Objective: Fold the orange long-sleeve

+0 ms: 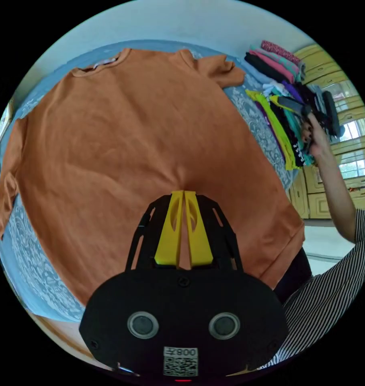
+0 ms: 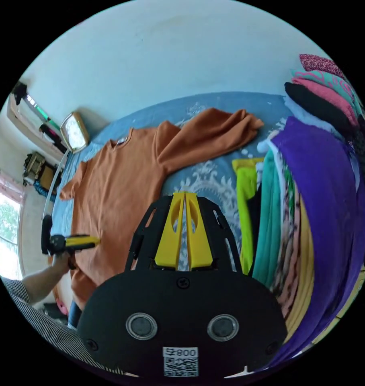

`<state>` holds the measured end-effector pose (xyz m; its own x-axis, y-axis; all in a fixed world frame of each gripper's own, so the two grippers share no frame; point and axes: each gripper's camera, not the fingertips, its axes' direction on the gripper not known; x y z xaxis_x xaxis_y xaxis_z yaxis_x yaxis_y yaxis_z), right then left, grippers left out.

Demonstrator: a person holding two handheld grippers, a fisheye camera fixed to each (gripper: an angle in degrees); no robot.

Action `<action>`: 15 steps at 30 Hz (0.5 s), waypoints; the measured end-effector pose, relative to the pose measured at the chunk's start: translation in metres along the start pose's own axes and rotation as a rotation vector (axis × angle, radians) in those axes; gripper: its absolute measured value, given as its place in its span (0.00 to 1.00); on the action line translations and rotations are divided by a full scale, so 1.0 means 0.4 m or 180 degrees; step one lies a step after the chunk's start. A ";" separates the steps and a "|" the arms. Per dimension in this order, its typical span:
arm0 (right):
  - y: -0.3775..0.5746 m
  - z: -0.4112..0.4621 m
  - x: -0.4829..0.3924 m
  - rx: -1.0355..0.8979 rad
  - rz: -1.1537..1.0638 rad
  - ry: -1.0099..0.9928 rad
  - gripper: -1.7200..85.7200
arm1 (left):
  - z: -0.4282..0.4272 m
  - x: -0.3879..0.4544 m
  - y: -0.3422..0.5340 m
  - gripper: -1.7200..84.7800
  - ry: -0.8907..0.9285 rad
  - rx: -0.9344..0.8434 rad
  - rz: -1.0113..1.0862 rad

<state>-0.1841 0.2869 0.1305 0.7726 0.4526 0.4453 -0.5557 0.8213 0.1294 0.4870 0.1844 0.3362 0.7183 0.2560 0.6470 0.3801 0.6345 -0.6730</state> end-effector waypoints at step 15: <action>-0.350 0.265 0.294 0.0285 0.1021 0.0768 0.13 | -0.241 -0.070 -0.036 0.02 -0.0637 0.0242 0.0245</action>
<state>-0.0479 0.1882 0.2585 0.5997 0.7580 0.2565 -0.7964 0.5966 0.0992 0.5176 0.0978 0.2932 0.6105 0.4407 0.6581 0.2782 0.6587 -0.6991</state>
